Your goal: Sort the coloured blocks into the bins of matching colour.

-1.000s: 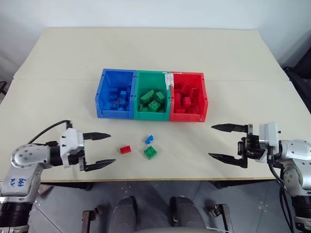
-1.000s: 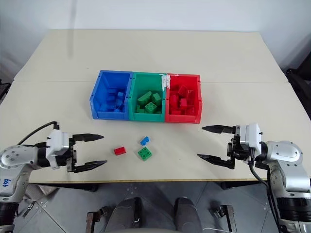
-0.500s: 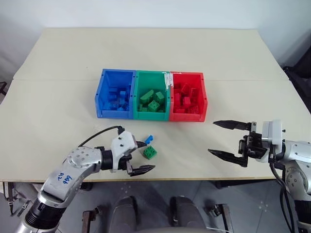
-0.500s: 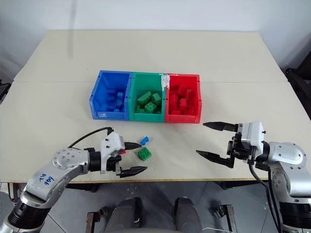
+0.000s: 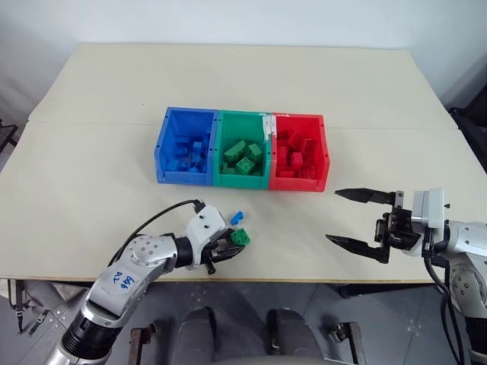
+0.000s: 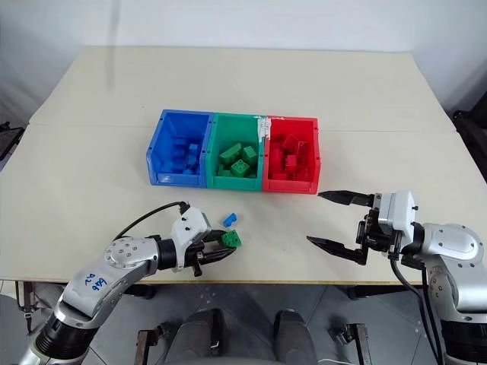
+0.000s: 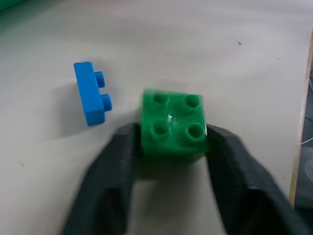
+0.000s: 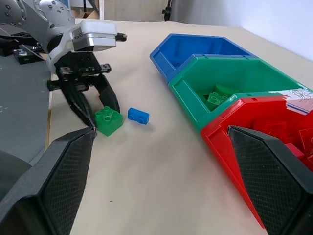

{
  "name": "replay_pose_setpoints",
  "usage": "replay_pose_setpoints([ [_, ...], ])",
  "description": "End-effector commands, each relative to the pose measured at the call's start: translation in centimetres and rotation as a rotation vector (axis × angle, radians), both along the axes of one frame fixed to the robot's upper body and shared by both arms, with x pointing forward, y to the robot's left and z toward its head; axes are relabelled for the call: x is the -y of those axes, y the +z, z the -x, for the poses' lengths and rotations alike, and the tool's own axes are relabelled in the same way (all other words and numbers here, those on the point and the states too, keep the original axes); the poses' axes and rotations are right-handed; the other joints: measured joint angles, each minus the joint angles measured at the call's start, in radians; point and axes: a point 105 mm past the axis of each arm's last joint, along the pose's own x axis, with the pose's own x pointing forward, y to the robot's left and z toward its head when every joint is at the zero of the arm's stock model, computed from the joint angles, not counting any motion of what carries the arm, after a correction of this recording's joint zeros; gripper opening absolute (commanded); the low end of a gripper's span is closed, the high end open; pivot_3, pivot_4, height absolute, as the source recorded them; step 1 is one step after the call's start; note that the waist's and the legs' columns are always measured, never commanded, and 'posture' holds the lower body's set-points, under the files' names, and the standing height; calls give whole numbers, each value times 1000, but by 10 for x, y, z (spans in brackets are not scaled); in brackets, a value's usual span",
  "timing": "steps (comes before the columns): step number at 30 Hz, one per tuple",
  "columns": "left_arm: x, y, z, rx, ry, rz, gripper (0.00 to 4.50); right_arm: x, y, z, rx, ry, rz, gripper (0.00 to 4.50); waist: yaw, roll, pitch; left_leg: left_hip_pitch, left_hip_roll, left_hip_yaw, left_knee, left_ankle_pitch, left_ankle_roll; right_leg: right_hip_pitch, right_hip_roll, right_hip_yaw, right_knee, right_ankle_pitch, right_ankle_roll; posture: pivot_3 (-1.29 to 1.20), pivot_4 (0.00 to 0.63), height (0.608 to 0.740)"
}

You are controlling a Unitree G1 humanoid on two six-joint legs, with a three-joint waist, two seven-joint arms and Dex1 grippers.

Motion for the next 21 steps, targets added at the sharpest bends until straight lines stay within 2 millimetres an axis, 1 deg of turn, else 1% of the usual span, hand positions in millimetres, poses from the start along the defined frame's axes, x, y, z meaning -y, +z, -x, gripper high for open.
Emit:
replay_pose_setpoints([
  [1,-2,3,5,14,-50,37,1501,1,7,0,34,-1,-2,4500,0,0,0,0,0,0,0,0,0,0,0,0,0,0,0,0,150,740],
  [3,-4,11,5,62,-87,65,1501,0,6,0,29,2,-10,4500,0,0,0,0,0,0,0,0,0,0,0,0,0,0,0,0,150,740],
  [5,-6,34,3,113,-119,160,1501,0,7,-1,30,-4,-26,4500,0,0,0,0,0,0,0,0,0,0,0,0,0,0,0,0,150,740],
  [7,-13,50,1,153,-145,201,1501,2,9,-3,37,-25,-53,4500,0,0,0,0,0,0,0,0,0,0,0,0,0,0,0,0,150,740],
  [9,-21,57,-3,191,-155,195,1501,3,12,-4,43,-45,-74,4500,0,0,0,0,0,0,0,0,0,0,0,0,0,0,0,0,150,740],
  [12,-37,75,-23,285,-97,200,1501,7,20,-4,59,-100,-126,4500,3,0,0,0,0,0,0,0,0,0,0,0,0,0,0,0,150,740],
  [14,-41,92,-39,338,-66,228,1501,13,24,-4,79,-153,-150,4500,8,0,0,0,-1,0,1,0,1,0,0,0,0,0,0,0,150,740],
  [17,-34,113,-68,422,-49,213,1501,22,28,-5,119,-238,-169,4500,19,0,0,-1,-1,0,2,0,1,0,0,0,0,1,2,0,150,740],
  [20,-23,122,-98,454,-18,200,1501,28,28,-2,131,-299,-186,4500,29,0,0,-2,-1,0,4,1,1,0,0,0,0,2,2,0,150,740],
  [21,-20,123,-105,462,-14,196,1501,29,27,-1,131,-311,-190,4500,30,0,0,-2,-1,0,5,1,1,0,0,0,0,2,3,0,150,740],
])
